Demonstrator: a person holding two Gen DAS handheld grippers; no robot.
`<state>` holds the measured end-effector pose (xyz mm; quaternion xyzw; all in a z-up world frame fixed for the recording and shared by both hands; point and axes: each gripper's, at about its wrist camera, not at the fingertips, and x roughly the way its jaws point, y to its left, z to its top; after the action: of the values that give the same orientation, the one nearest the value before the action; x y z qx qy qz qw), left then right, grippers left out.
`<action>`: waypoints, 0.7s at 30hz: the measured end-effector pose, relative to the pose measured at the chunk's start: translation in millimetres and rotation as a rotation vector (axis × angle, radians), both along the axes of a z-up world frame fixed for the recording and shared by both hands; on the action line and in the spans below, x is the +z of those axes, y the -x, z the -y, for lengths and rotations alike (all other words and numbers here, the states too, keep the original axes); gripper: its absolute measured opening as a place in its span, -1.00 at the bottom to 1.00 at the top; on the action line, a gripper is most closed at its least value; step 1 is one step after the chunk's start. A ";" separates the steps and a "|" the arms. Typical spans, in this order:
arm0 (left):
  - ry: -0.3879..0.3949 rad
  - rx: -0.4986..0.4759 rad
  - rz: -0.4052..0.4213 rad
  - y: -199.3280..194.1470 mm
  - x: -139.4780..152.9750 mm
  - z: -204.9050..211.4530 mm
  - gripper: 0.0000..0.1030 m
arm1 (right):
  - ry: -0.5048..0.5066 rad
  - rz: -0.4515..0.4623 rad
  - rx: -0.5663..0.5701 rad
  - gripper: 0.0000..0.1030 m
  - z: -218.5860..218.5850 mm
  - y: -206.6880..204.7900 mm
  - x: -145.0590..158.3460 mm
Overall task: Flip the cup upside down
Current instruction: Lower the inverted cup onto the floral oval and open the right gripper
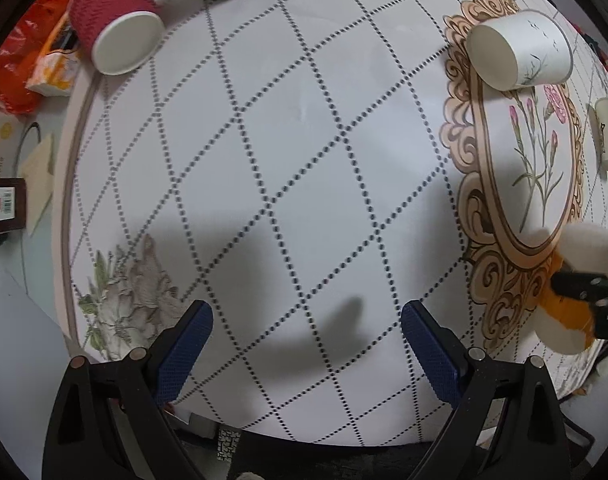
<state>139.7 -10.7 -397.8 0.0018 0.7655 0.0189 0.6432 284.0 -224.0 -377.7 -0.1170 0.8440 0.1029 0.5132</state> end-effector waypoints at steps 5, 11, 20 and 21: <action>0.019 -0.020 -0.016 -8.7 -2.5 8.0 0.88 | -0.050 0.272 -0.094 0.38 20.0 -3.9 52.0; 0.028 -0.038 -0.006 -26.8 1.4 21.5 0.88 | -0.061 0.628 -0.160 0.38 34.1 11.5 90.6; 0.011 -0.056 0.007 -35.4 5.4 35.9 0.88 | -0.107 0.841 -0.166 0.39 9.4 73.7 63.6; 0.012 -0.057 0.009 -33.8 6.0 38.5 0.88 | -0.107 0.857 -0.160 0.39 2.0 82.2 60.9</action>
<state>173.5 -49.3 -391.8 0.0197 0.7624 -0.0037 0.6468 201.8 -226.0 -316.8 -0.0564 0.5549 0.0486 0.8285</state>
